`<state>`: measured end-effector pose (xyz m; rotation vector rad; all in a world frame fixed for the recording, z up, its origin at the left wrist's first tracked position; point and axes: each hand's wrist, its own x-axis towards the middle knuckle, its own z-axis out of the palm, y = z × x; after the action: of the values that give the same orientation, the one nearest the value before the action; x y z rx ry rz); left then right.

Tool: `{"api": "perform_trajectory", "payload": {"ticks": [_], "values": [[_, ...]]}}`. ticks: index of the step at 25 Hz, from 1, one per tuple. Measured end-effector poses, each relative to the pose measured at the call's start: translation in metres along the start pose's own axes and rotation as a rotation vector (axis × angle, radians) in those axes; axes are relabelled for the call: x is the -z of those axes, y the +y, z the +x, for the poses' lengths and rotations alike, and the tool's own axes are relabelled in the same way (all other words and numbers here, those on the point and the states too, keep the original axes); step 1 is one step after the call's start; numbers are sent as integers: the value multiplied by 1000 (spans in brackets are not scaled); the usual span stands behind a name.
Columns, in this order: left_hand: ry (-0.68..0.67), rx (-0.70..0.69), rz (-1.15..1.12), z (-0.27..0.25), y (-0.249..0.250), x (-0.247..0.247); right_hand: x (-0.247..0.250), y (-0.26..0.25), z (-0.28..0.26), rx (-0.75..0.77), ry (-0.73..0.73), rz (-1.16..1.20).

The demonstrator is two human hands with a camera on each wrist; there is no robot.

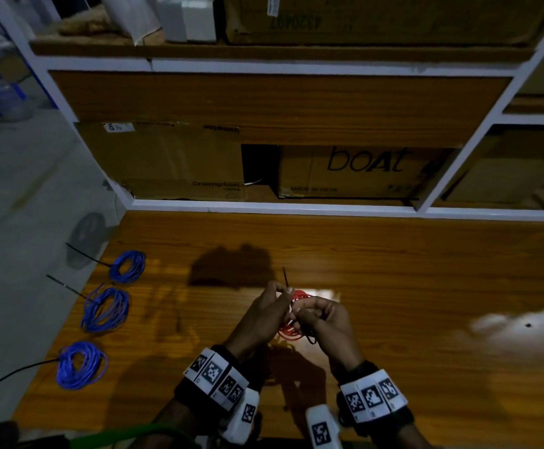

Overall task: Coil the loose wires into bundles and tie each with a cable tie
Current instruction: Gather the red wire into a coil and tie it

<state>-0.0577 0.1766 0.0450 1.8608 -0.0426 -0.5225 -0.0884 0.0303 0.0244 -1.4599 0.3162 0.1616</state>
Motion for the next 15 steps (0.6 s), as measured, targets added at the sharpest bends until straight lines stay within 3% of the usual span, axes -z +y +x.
{"api": "perform_trajectory", "payload": {"ticks": [4,11,15], "values": [[67,-30,-48,2,-1,1,-1,-5,-2,-40,5,149],[171,-44,-140,4,-7,6,-3,-15,-11,-48,-175,210],[175,-70,-124,2,-7,9,-1,-23,-15,110,-212,90]]}}
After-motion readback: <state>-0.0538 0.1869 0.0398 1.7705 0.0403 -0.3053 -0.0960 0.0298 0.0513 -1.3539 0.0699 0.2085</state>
